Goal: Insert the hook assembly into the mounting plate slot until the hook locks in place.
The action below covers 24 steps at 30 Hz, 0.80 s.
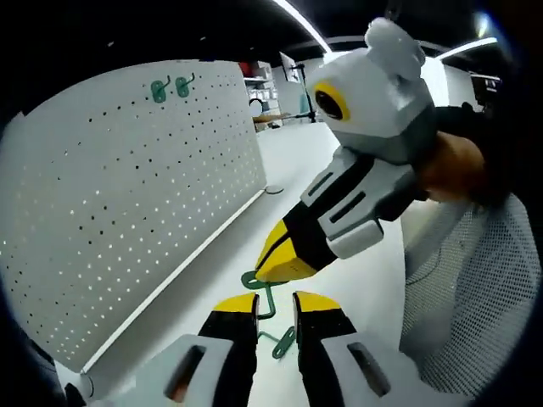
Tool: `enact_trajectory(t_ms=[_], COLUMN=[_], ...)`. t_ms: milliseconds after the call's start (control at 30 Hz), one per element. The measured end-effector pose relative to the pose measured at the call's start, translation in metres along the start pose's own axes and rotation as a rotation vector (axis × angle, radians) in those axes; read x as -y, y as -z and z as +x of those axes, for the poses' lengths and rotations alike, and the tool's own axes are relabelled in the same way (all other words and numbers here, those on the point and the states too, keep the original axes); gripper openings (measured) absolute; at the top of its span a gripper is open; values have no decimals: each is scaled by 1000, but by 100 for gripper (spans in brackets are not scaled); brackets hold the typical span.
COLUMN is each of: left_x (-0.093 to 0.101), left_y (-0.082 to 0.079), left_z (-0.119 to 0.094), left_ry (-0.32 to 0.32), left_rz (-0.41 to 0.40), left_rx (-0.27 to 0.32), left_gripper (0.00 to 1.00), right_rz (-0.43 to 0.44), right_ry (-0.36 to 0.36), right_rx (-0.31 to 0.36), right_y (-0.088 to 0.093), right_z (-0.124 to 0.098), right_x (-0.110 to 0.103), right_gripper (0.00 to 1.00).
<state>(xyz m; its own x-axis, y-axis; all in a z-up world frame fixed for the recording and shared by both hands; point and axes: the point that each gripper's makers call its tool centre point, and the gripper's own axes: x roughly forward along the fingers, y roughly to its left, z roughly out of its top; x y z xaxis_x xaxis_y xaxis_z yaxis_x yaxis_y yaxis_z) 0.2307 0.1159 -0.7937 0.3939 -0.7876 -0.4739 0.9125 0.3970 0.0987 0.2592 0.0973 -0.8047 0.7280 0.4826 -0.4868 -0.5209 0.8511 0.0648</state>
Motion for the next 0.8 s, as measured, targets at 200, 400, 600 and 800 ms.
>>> enact_trajectory(t_ms=[200, 400, 600, 800], left_x=[-24, -43, -37, -37], left_y=[2, 11, 6, -5], left_z=[-17, -24, -22, -27], left_ry=[-18, -50, -4, 57], left_rz=[-114, -191, -242, -331], left_rx=[54, 66, 119, 209], left_gripper=[18, 15, 14, 12], right_rz=[20, 84, 129, 156], right_ry=[13, -38, -169, -253], right_rx=[14, 70, 168, 223], right_y=[-2, -12, -31, -43], right_z=[-4, -8, -14, -20], right_x=[5, -1, -22, -35], right_gripper=[0, 0, 0, 0])
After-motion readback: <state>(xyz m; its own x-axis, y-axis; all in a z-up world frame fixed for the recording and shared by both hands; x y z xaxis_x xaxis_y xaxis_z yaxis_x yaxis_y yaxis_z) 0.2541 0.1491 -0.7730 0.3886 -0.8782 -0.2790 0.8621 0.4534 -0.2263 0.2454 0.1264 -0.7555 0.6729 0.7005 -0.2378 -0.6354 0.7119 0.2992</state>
